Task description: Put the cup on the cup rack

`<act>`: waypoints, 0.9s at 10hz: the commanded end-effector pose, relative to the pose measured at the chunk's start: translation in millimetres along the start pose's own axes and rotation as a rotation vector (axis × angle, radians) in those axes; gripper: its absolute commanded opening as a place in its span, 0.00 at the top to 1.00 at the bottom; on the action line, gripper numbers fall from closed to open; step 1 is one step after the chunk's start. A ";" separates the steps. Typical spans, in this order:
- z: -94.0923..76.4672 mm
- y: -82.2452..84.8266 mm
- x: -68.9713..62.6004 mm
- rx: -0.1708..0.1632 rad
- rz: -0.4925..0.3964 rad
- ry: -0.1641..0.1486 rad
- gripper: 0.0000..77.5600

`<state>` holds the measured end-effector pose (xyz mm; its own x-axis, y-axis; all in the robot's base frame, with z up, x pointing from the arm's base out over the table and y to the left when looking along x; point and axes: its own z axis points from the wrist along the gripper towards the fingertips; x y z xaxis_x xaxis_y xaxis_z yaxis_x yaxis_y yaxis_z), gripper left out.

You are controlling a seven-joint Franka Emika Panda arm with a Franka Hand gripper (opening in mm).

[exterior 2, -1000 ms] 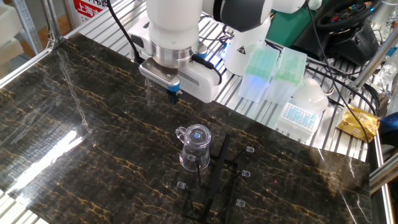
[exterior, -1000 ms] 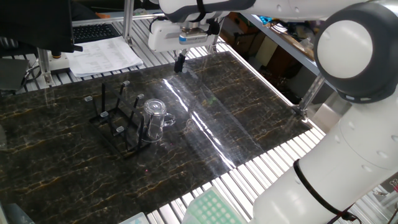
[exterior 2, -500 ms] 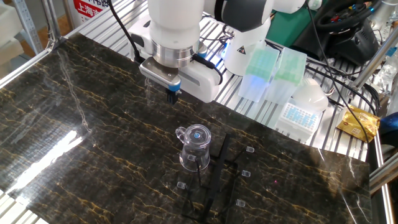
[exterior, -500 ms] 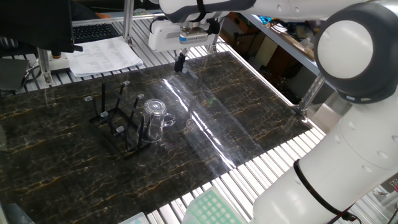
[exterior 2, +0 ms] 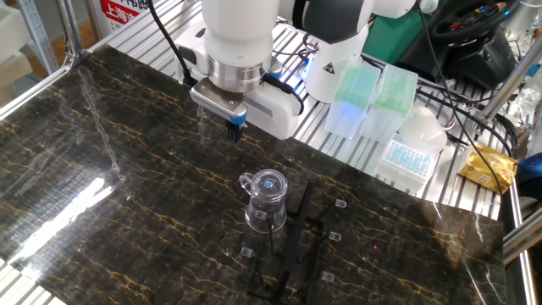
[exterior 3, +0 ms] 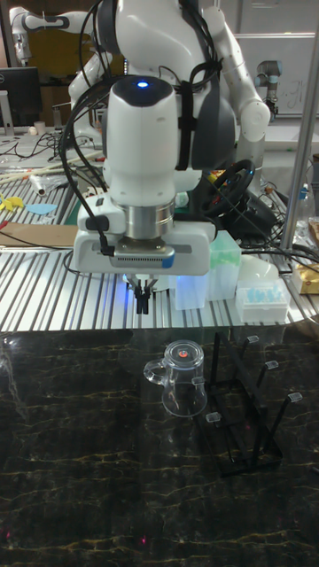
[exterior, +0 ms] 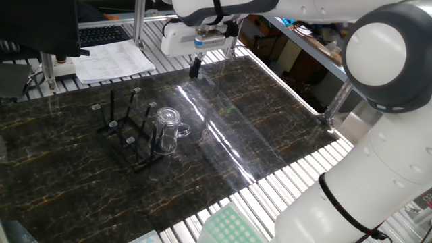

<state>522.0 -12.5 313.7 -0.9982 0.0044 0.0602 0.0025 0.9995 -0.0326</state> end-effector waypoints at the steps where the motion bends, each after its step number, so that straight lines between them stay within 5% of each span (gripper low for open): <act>1: -1.0 0.0 -0.7 -0.001 0.002 -0.003 0.99; 9: -0.6 0.4 -1.0 0.009 0.000 -0.006 0.99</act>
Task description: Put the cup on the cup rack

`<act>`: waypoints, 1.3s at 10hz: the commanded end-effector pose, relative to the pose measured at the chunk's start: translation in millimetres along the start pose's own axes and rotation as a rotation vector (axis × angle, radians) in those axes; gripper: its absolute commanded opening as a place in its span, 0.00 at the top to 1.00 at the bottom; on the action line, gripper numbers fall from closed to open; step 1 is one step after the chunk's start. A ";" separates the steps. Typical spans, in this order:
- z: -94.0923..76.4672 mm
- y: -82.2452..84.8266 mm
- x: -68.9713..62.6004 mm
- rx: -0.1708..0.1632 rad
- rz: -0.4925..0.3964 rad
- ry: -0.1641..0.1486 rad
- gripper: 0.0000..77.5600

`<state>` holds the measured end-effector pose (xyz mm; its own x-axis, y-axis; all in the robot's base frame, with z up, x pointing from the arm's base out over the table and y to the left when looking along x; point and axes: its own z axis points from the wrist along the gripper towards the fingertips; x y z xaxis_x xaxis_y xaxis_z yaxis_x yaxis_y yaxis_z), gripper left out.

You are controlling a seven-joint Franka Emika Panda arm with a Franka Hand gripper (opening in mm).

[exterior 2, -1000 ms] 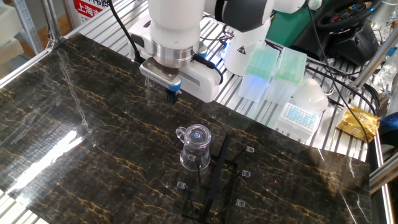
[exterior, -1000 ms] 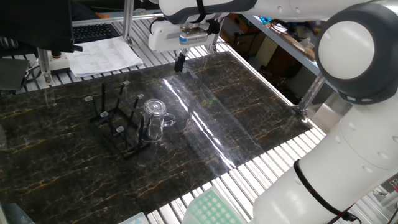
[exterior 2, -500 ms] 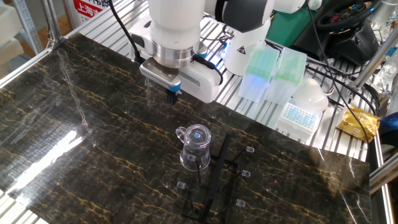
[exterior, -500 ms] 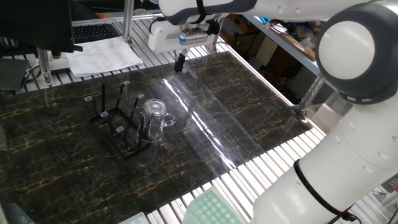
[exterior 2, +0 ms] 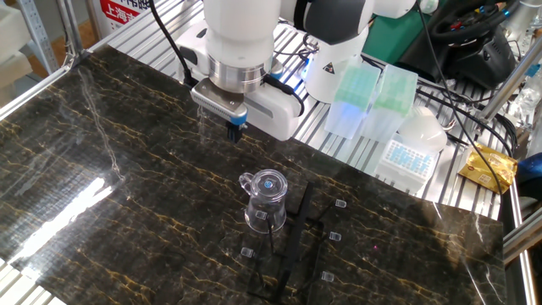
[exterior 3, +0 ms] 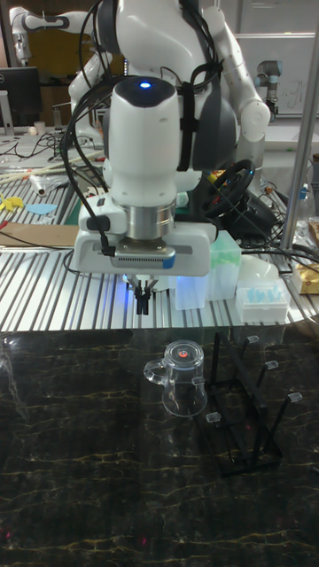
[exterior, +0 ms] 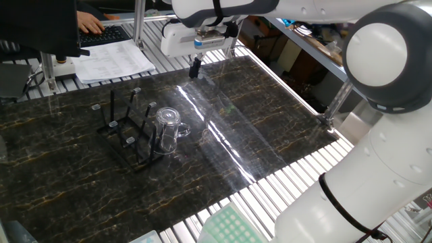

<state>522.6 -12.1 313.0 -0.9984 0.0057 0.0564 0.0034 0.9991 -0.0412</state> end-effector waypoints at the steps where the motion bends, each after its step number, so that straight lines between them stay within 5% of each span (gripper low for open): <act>1: -1.2 0.1 -0.4 0.001 0.002 -0.003 0.99; 13: -1.8 1.2 -0.4 0.001 0.006 -0.002 0.99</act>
